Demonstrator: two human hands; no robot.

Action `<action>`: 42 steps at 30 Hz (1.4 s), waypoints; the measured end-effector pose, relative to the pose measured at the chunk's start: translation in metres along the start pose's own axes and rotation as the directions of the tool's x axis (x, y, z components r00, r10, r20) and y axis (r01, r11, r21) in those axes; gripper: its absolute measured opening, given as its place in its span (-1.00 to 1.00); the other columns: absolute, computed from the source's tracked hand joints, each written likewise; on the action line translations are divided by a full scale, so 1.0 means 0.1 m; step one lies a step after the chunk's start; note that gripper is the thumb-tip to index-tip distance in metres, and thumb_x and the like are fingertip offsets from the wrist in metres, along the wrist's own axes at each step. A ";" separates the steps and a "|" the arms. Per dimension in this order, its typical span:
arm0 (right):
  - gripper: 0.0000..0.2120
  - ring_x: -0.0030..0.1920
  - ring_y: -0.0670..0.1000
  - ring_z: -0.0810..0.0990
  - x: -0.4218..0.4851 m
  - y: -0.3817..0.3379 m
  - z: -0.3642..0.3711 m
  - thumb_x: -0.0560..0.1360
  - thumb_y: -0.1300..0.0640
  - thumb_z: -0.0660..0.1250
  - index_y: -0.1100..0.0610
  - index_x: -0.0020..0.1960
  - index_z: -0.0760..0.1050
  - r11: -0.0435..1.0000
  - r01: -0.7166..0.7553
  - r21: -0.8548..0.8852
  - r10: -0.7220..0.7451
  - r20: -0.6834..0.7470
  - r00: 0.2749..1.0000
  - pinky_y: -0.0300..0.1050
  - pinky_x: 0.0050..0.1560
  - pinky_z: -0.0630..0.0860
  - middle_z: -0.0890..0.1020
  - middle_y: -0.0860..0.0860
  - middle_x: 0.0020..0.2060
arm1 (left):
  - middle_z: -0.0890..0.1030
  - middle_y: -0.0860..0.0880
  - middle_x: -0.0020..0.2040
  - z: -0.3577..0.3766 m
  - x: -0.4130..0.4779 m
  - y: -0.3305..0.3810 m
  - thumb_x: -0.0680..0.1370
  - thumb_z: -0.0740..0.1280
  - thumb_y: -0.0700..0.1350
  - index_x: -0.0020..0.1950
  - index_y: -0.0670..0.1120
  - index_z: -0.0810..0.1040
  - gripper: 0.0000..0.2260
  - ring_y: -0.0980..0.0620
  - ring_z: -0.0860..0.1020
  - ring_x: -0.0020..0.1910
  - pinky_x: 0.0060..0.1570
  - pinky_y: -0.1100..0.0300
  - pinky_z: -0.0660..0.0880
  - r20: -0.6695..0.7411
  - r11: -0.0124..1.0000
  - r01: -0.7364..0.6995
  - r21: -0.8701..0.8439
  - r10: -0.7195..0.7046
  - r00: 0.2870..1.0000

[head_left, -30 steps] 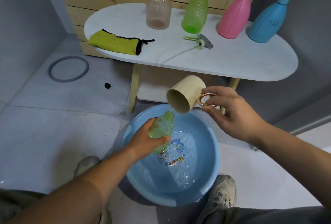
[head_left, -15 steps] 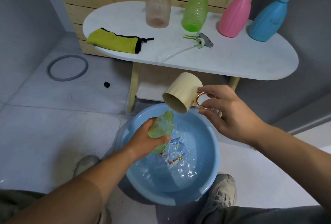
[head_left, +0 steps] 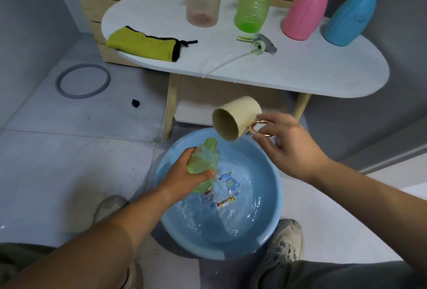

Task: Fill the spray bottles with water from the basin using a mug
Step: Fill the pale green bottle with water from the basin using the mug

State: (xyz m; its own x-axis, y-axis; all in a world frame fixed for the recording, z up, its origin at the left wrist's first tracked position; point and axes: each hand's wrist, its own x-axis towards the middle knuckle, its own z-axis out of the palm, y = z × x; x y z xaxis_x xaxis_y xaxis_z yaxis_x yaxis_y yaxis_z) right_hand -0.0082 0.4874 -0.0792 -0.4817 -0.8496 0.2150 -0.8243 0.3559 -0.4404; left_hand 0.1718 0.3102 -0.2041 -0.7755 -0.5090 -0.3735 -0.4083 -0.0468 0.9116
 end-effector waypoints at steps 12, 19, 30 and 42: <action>-0.54 -0.27 0.13 0.53 -0.12 0.66 1.29 0.57 -0.19 0.29 0.20 -0.23 0.56 0.778 -0.622 -0.086 0.578 0.487 0.655 -0.09 -0.21 0.47 0.53 0.08 -0.38 | 0.71 0.19 0.06 -0.06 0.05 -0.16 0.38 0.63 0.01 0.23 0.11 0.59 -0.54 0.21 0.68 0.04 0.09 0.16 0.62 -0.023 0.998 0.064 -0.027 -0.065 0.998; -0.69 0.16 0.13 0.55 -0.16 0.76 1.56 0.62 -0.02 0.20 0.03 0.23 0.62 0.882 -0.437 -0.174 0.448 0.592 0.669 -0.16 0.07 0.43 0.58 0.16 0.12 | 0.71 0.02 0.17 -0.08 0.14 -0.25 0.28 0.62 0.11 0.30 0.03 0.58 -0.38 -0.01 0.68 0.17 0.25 -0.17 0.58 0.012 0.978 0.137 -0.157 -0.136 0.991; -0.75 0.17 0.18 0.49 -0.22 0.87 1.75 0.58 0.05 0.22 0.08 0.13 0.61 0.916 -0.253 -0.312 0.391 0.548 0.739 -0.07 0.21 0.44 0.53 0.12 0.15 | 0.71 0.00 0.16 -0.06 0.25 -0.31 0.39 0.62 0.00 0.31 0.03 0.57 -0.48 -0.01 0.68 0.16 0.23 -0.18 0.60 0.011 0.971 0.166 -0.170 -0.167 0.986; -0.70 0.18 0.17 0.48 -0.22 0.84 1.81 0.62 0.00 0.20 0.14 0.19 0.59 0.903 -0.255 -0.345 0.417 0.566 0.711 -0.05 0.21 0.44 0.52 0.14 0.16 | 0.68 -0.04 0.21 -0.08 0.23 -0.27 0.48 0.55 -0.14 0.34 -0.02 0.54 -0.55 -0.02 0.67 0.17 0.23 -0.16 0.60 -0.005 0.973 0.173 -0.156 -0.176 0.984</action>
State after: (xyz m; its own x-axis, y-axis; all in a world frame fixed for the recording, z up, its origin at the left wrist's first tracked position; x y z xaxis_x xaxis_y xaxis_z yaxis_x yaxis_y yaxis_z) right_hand -0.0124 0.4658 -0.2787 -0.5176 -0.6761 -0.5244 -0.7242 0.6725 -0.1522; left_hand 0.1692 0.2936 -0.2362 -0.6894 -0.4971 -0.5269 -0.4560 -0.2673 0.8489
